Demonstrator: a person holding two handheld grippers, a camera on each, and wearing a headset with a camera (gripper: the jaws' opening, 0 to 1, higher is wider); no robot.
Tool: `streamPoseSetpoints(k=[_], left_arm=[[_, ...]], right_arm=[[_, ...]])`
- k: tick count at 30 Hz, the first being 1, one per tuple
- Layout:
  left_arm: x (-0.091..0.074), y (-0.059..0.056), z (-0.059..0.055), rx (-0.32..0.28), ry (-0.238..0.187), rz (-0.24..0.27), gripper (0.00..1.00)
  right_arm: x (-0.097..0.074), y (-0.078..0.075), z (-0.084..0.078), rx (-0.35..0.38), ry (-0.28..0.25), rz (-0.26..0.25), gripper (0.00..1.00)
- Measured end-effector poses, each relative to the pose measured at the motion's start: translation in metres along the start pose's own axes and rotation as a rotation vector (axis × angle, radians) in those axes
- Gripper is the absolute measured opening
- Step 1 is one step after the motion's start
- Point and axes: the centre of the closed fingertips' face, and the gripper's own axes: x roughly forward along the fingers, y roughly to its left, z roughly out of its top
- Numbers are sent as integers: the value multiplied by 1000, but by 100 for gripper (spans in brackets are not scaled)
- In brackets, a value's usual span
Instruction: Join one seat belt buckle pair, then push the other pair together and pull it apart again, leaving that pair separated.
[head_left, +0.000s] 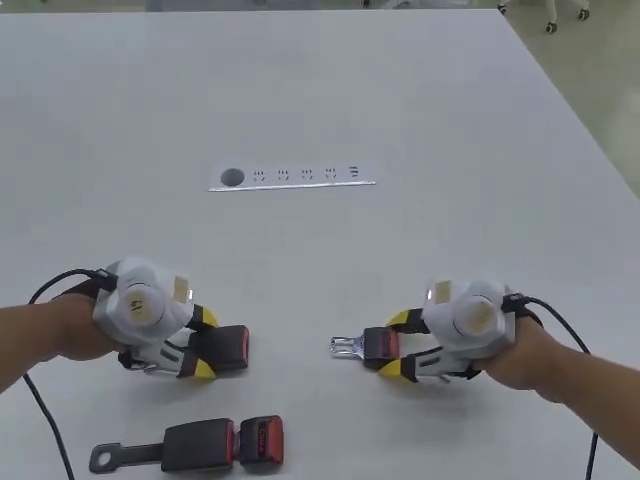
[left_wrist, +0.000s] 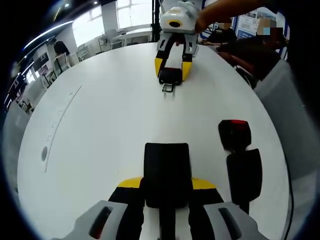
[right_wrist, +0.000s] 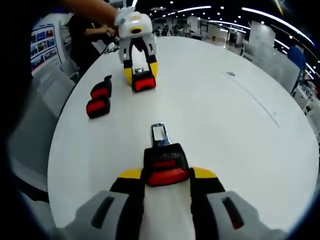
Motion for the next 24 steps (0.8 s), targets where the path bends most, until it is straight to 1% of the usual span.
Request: streamPoseSetpoints(k=[1,2,3,4,5,6,7,8,9,10,11,12,13,14,15,16,17,18,19,20,21,22,23,24], left_arm=[[0,0,0,-3,5,0,35],[0,0,0,-1,25,-2,35],[-1,-1,-1,2,58,-2,35],[-1,-3,0,1,64,-7,36],[-2,-4,1,-13,62,-9,38],[-3,-3,6,-67,21,10,40],[-5,-3,8,-86,7,13,41],[-10,-2,10,-125,-10,29,41],[-13,-1,11,-136,-13,44,42],[-16,3,8,-149,-10,79,44],[-19,5,6,-165,-7,99,47],[-21,3,7,-184,-12,108,53],[-26,2,9,-218,-34,121,57],[-29,1,12,-231,-56,133,59],[-35,2,14,-244,-77,159,60],[-39,3,13,-257,-84,184,61],[-45,4,13,-284,-100,220,61],[-50,6,13,-302,-112,249,61],[-55,7,14,-324,-134,278,62],[-59,9,15,-352,-164,304,63],[-68,9,17,-414,-214,343,65],[-72,8,16,-439,-221,355,68],[-74,7,15,-448,-224,361,71],[-80,5,14,-467,-236,386,73]], right_arm=[[0,1,0,-2,7,-5,36],[0,1,0,-6,12,-9,36],[-1,2,-2,-34,27,-17,36],[-2,1,1,-60,23,-33,37],[-4,-3,1,-120,34,-69,39],[-5,-6,2,-125,34,-98,41],[-6,-6,2,-128,41,-112,44],[-6,-3,3,-102,34,-105,45],[-8,-3,6,-74,15,-110,48],[-9,-3,9,-53,-3,-128,52],[-11,-4,9,-49,-6,-143,56],[-13,-4,12,-34,-15,-160,59],[-15,-4,15,-14,-29,-174,61],[-18,-5,20,17,-51,-193,62],[-20,-5,23,42,-65,-211,64],[-22,-7,25,60,-78,-231,67],[-26,-9,28,100,-95,-265,70],[-27,-10,29,119,-103,-276,73],[-30,-11,32,163,-130,-304,76],[-32,-12,34,188,-144,-325,78],[-38,-13,38,213,-167,-364,79],[-39,-12,39,219,-172,-370,80],[-42,-10,41,240,-182,-386,80],[-44,-8,43,247,-186,-392,81]])
